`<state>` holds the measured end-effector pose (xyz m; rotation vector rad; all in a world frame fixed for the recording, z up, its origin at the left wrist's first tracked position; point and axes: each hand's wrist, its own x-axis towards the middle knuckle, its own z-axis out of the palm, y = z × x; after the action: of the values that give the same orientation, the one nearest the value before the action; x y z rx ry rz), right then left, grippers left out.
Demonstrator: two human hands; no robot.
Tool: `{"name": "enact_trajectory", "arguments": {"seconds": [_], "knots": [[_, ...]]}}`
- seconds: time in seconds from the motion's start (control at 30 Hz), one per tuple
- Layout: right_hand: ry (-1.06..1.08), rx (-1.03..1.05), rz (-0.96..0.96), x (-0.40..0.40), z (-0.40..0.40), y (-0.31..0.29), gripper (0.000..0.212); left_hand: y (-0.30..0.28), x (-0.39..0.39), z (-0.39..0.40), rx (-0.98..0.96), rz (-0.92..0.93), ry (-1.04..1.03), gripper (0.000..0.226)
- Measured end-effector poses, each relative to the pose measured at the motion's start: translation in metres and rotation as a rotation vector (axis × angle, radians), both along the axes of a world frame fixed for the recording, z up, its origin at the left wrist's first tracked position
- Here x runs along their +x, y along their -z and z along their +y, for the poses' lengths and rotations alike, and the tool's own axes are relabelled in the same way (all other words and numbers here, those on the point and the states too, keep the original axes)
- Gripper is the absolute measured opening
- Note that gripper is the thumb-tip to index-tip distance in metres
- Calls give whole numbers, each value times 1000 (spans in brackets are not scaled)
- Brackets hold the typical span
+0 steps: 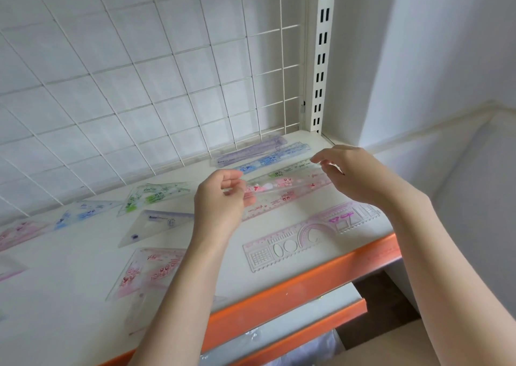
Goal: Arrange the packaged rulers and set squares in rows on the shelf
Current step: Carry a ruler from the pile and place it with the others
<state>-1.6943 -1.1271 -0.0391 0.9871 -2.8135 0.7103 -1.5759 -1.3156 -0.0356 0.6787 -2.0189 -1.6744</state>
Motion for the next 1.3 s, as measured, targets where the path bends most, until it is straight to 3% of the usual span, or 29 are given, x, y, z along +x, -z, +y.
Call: {"name": "enact_trajectory", "arguments": {"seconds": [0.3, 0.47, 0.8, 0.93, 1.03, 1.3], "knots": [[-51, 36, -18, -2, -7, 0, 29, 8, 4, -5, 7, -44, -13, 30], [-109, 100, -68, 1, -10, -1, 42, 8, 3, -6, 62, -18, -9, 30], [-176, 92, 88, 9, -27, -19, 34, 6, 17, -33, 61, 81, -172, 26], [-225, 293, -29, 11, -40, -21, 24, 2, 25, -44, 62, 111, -208, 25], [-240, 427, -129, 8, -55, -19, 36, 1, 29, -49, 73, 119, -219, 25], [-262, 480, -301, 7, -67, -21, 35, 8, 36, -59, 96, 138, -253, 22]]}}
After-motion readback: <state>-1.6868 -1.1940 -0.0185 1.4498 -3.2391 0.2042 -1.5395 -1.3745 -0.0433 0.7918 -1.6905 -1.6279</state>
